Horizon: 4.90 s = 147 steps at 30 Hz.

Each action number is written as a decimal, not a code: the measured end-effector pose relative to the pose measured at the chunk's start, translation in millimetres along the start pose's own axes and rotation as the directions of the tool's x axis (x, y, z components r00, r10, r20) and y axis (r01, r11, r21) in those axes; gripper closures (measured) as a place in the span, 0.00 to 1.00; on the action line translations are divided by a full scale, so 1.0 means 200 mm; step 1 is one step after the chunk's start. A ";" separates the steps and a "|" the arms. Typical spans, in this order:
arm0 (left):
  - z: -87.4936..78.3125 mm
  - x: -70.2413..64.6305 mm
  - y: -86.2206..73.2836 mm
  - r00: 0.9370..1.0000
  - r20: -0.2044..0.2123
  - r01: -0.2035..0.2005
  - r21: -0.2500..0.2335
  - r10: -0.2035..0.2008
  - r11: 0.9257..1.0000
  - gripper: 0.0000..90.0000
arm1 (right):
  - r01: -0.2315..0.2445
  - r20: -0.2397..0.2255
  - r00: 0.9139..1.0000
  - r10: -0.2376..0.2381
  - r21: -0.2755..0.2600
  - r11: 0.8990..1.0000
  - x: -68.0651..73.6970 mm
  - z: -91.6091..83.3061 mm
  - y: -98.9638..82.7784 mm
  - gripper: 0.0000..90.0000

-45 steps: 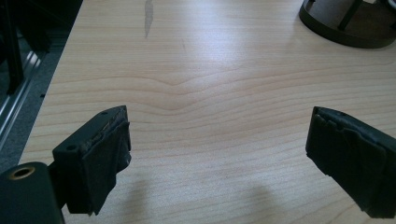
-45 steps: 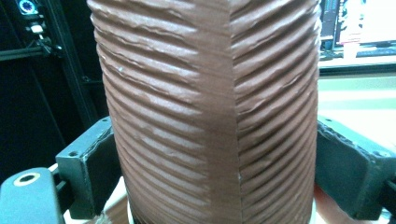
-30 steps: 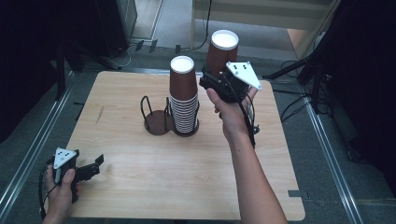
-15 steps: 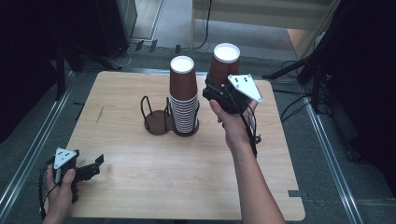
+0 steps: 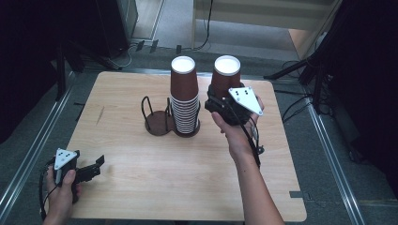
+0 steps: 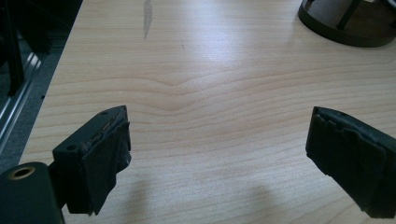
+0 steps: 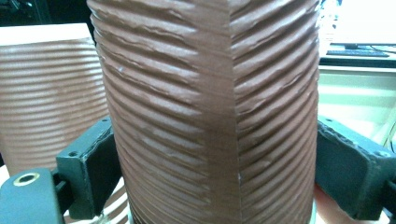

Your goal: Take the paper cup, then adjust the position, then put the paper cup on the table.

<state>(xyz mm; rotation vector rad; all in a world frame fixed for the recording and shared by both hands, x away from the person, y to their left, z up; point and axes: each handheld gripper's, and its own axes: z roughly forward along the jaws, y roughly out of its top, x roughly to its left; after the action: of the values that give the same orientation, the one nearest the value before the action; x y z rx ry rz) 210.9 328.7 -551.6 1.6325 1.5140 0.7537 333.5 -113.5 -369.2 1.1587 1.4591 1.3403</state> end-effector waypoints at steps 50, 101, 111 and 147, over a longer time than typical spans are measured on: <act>-0.08 -0.39 0.26 0.974 0.190 -0.109 -0.091 0.125 0.990 0.04 | -0.050 0.023 0.999 0.048 0.133 0.990 -0.14 -0.31 -0.48 0.11; 0.00 -0.88 0.47 0.796 0.571 -0.167 -0.111 0.200 0.980 0.07 | 0.394 -0.185 0.911 -0.368 0.135 0.909 0.30 -0.36 -0.84 0.12; 0.00 -0.90 0.46 0.764 0.614 -0.181 -0.091 0.198 0.979 0.08 | 0.471 -0.209 0.872 -0.443 0.110 0.875 0.35 -0.37 -0.87 0.11; 0.01 -0.96 0.44 0.722 0.652 -0.257 -0.054 0.229 0.965 0.27 | 0.595 -0.322 0.766 -0.556 0.029 0.803 0.42 -0.44 -0.86 0.08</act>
<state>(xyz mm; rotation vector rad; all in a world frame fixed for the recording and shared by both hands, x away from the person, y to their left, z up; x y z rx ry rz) 237.0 139.2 -464.1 1.8837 0.8152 0.2156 212.2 -54.5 -530.2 0.4992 1.9473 1.0099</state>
